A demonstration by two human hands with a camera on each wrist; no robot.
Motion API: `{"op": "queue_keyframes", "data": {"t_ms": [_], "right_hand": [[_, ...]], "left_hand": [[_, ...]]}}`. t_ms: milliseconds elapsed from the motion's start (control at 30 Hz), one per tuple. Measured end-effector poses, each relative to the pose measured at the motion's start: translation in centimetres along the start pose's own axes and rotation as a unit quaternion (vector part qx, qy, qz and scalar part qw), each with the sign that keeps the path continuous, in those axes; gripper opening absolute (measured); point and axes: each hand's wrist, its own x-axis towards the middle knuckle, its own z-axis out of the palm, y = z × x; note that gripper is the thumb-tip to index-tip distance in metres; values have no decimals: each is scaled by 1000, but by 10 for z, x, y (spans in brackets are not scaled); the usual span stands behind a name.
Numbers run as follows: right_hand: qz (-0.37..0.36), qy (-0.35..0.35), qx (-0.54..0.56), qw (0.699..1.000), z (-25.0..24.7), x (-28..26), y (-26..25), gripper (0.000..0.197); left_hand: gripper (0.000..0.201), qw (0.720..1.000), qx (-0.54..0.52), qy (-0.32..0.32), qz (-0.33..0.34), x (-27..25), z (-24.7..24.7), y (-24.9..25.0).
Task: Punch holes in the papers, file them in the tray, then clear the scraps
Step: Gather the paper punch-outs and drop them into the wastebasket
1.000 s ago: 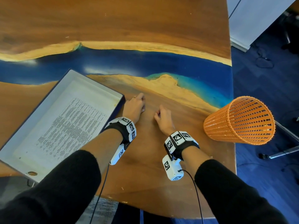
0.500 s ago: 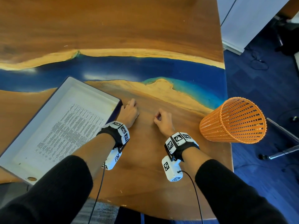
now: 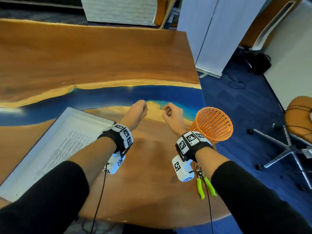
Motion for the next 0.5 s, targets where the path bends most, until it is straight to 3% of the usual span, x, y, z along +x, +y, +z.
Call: {"op": "queue_keyframes", "data": {"t_ms": [100,233,333,500], "right_hand": [[-6,79,6,997,-48,0,-11,11],[14,143,-23,989,-121,-13,6,11],[44,119,-85,988,-164,-30,29,11],[97,100,-134,981,-198,-50,50,20]], "left_hand": [[9,998,-13,3,58,14,3,47],[6,987,-29,-40,152,27,28,117],[13,980,-18,-65,188,31,54,153],[22,979,8,-68,191,27,81,189]]}}
